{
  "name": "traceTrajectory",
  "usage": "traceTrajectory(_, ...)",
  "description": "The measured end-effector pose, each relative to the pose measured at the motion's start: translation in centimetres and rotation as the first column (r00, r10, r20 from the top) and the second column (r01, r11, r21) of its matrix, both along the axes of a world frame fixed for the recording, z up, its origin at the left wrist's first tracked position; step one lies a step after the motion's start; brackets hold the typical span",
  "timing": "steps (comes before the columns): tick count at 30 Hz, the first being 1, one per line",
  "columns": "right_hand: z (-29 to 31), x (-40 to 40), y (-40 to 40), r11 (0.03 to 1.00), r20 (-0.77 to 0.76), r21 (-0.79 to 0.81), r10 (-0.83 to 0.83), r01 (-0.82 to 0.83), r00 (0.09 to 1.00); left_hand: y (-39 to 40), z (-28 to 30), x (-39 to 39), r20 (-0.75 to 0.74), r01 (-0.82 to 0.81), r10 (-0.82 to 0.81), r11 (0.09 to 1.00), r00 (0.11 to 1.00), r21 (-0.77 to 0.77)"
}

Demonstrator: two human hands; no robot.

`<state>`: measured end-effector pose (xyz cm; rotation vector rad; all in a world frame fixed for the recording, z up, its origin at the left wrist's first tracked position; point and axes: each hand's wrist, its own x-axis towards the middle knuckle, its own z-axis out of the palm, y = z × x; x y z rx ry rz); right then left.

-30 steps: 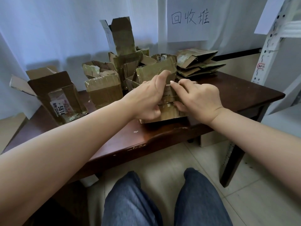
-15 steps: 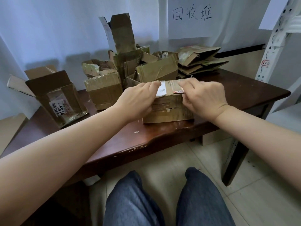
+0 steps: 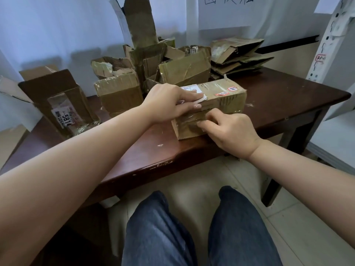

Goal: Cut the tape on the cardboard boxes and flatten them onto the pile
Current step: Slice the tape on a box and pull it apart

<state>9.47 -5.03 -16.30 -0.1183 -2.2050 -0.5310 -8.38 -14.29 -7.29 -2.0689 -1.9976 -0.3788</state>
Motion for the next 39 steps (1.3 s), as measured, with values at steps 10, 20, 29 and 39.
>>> traceTrajectory(10,-0.3,-0.8,-0.7,1.0,-0.049,-0.008,0.026,-0.027,0.998,0.2,-0.3,-0.2,0.021,-0.003,0.002,1.0,1.0,0.017)
traceTrajectory(20,0.0,-1.2,-1.1,0.997,-0.049,-0.05,0.062,-0.064,0.997,0.1,-0.4,-0.1,0.053,0.016,-0.017,1.0,0.998,0.026)
traceTrajectory(29,0.2,-1.1,-0.8,0.979,0.039,-0.051,-0.194,0.195,0.98,0.1,-0.4,-0.1,0.024,0.011,-0.011,1.0,1.0,0.009)
traceTrajectory(39,0.8,4.5,2.3,0.918,0.045,-0.09,-0.383,0.385,0.923,0.0,-0.4,0.0,0.062,-0.004,0.005,1.0,0.998,-0.024)
